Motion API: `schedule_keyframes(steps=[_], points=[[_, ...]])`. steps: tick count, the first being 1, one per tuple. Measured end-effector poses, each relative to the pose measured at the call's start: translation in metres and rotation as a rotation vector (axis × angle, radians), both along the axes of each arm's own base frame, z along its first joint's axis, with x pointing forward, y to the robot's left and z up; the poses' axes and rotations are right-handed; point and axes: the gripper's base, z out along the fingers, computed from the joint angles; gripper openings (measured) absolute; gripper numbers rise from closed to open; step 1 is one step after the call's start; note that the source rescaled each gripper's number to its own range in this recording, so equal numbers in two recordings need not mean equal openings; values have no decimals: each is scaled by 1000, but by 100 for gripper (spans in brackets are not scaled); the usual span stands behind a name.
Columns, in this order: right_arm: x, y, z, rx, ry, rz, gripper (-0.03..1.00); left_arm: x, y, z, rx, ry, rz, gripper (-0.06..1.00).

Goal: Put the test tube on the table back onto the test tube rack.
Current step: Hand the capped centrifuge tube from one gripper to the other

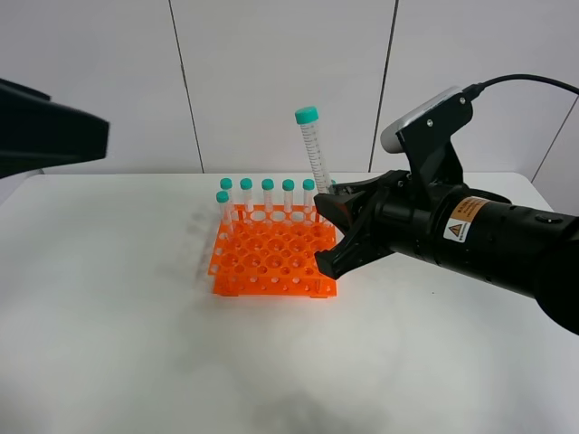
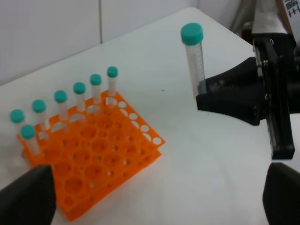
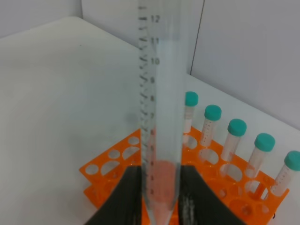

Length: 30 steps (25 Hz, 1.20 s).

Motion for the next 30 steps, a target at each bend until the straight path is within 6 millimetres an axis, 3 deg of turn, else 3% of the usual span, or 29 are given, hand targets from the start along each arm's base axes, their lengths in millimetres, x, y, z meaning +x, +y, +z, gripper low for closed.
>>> schedule_keyframes(steps=[12, 23, 30], points=[[0, 0, 0, -2, 3, 0, 0, 82, -48, -25, -69, 109, -64, 100], [0, 0, 0, -2, 3, 0, 0, 118, -67, -50, -112, 110, -74, 100], [0, 0, -1, -5, 9, 0, 0, 131, -74, -48, -134, 86, -84, 100]])
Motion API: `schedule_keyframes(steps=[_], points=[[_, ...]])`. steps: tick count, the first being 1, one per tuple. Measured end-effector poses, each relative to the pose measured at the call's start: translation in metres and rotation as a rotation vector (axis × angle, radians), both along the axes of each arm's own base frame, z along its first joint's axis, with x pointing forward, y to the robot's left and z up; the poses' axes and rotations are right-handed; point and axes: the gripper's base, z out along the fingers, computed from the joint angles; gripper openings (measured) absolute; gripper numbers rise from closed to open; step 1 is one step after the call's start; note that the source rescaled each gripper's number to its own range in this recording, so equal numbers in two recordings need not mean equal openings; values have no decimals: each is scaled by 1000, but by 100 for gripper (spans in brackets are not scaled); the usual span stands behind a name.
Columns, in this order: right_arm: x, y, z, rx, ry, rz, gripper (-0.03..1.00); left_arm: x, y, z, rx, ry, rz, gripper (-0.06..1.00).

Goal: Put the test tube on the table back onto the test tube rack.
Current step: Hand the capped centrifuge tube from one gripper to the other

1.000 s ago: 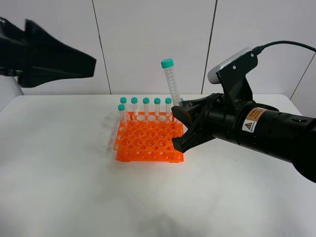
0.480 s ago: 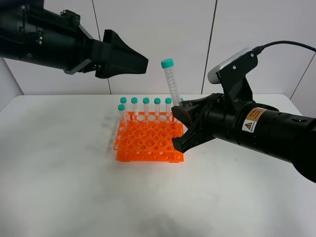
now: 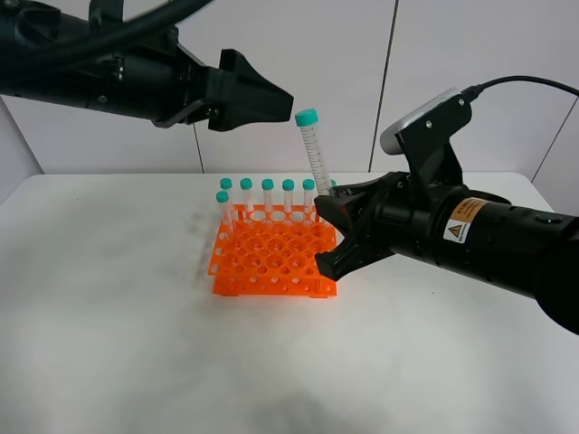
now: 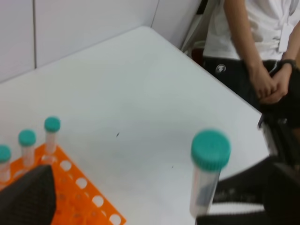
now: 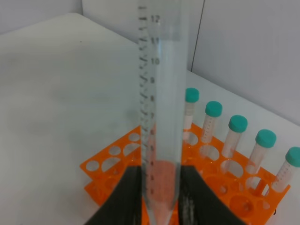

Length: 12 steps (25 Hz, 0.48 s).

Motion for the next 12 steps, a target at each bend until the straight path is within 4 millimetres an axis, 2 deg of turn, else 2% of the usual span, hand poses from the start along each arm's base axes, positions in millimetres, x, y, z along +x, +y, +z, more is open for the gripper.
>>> schedule_keyframes(steps=[7, 12], points=[[0, 0, -1, -3, 5, 0, 0, 17, -14, -7, -38, 54, -17, 100], [0, 0, -1, -4, 7, 0, 0, 16, -29, -16, -10, 55, -70, 100]])
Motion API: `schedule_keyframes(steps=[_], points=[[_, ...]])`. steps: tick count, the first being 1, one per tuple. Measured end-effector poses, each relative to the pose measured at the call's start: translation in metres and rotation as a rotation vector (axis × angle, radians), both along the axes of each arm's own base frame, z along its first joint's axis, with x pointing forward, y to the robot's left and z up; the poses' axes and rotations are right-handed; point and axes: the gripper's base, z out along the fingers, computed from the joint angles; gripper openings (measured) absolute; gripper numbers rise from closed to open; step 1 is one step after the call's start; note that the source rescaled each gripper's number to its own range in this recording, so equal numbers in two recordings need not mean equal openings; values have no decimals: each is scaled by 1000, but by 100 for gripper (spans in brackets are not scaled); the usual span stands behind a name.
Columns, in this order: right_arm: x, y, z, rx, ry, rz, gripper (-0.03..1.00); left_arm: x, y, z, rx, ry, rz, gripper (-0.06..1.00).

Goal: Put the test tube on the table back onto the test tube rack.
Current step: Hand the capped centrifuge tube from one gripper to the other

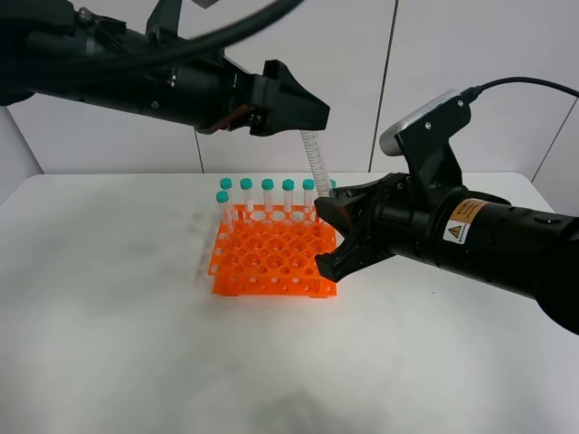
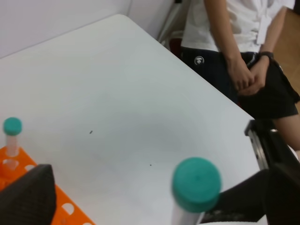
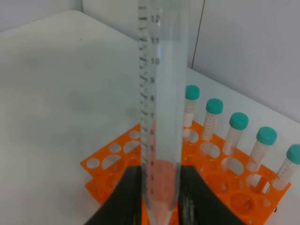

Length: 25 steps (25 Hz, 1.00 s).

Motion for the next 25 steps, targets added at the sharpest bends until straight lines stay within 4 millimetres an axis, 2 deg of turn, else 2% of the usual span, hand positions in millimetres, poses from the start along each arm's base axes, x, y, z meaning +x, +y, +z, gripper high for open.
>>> schedule_keyframes(steps=[7, 14, 16, 19, 22, 23, 25], points=[[0, 0, 0, 1, -1, 0, 0, -2, -19, -8, 7, -1, -27, 100], [0, 0, 0, 1, -1, 0, 0, -2, -24, -12, -7, 26, -37, 100], [0, 0, 0, 1, -1, 0, 0, -2, -24, -11, -16, 31, -34, 96], [0, 0, 0, 1, -1, 0, 0, -2, -24, -11, -22, 35, -33, 80], [0, 0, 0, 1, -1, 0, 0, -2, -25, -11, -23, 37, -36, 57], [0, 0, 0, 1, -1, 0, 0, -3, -25, -11, -22, 40, -41, 46], [0, 0, 0, 1, -1, 0, 0, -4, -25, -12, -21, 47, -55, 14]])
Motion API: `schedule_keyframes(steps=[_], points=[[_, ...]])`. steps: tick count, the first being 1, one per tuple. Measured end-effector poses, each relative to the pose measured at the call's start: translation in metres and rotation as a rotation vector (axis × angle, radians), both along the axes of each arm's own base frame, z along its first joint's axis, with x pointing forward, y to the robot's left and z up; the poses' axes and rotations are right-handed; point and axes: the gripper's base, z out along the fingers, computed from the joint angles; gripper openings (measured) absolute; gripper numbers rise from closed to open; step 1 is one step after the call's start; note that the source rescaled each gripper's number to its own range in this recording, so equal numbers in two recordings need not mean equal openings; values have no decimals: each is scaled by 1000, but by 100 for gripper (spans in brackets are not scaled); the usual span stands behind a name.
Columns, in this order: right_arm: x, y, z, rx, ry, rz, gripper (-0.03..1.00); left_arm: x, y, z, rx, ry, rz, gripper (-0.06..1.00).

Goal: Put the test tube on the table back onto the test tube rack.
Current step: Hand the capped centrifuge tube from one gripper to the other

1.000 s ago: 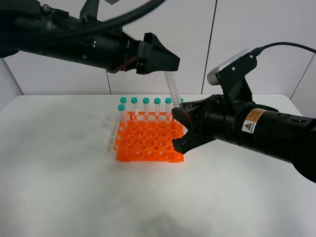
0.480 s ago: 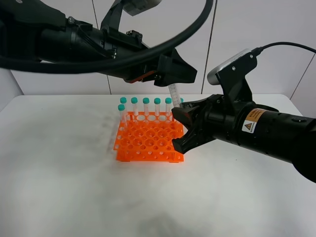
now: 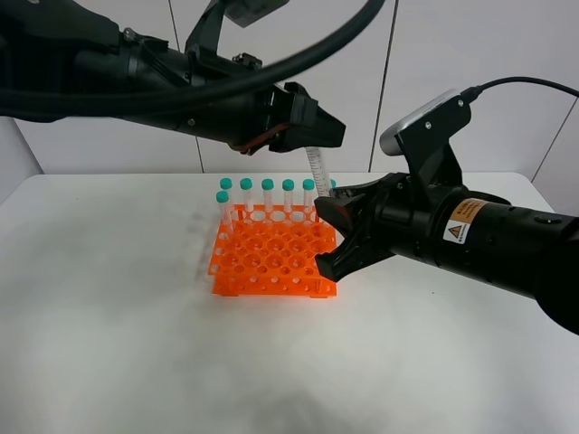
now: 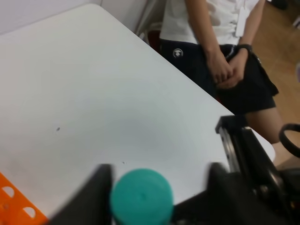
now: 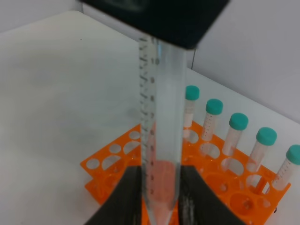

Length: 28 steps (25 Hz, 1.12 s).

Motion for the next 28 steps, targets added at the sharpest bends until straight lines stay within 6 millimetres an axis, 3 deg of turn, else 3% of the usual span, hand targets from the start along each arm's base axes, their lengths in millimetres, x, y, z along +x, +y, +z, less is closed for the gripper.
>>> schedule_keyframes(steps=[1, 2, 20, 28], points=[[0, 0, 0, -1, 1, 0, 0, 0, 0, 0, 5, -7, 1, 1], [0, 0, 0, -1, 1, 0, 0, 1, 1, 0, 6, -9, 2, 0], [0, 0, 2, -6, -33, 17, 0, 4, 1, 3, -39, -6, 51, 0], [-2, 1, 0, -47, -34, 43, 18, 8, 2, 5, -61, -14, 101, 0]])
